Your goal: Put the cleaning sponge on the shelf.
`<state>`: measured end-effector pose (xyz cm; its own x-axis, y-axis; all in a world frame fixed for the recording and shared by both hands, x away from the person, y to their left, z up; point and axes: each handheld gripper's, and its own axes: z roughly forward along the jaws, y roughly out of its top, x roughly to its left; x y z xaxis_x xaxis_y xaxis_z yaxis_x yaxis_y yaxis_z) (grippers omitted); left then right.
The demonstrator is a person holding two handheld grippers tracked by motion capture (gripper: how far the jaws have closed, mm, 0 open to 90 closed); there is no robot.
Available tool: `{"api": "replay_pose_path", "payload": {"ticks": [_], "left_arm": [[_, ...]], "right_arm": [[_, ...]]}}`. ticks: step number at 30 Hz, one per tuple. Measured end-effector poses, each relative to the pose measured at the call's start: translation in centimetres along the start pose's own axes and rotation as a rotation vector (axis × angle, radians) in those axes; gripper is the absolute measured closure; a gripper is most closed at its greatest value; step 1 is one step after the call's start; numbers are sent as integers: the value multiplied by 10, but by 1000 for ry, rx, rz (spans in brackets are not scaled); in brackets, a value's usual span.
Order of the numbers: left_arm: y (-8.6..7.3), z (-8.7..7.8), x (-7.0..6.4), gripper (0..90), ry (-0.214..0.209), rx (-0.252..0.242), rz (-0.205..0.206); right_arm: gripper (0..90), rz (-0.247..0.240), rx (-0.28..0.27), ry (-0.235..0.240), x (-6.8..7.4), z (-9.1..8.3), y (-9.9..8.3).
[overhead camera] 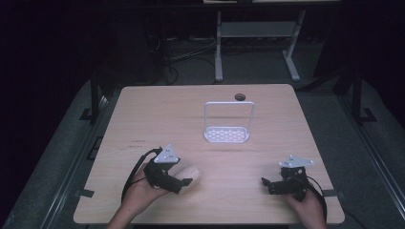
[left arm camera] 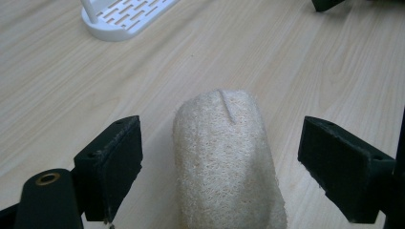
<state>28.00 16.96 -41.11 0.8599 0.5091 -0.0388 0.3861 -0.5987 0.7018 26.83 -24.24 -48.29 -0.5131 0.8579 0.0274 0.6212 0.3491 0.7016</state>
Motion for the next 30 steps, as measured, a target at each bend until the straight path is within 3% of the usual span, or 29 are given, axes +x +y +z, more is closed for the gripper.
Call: {"api": "replay_pose_path", "payload": {"ticks": [13, 30], "left_arm": [[-5, 20, -8, 134, -8, 34, 15], [-15, 34, -8, 132, 25, 92, 32]], "right_arm": [[20, 0, 0, 0, 0, 0, 0], [20, -1, 0, 0, 0, 0, 0]]}}
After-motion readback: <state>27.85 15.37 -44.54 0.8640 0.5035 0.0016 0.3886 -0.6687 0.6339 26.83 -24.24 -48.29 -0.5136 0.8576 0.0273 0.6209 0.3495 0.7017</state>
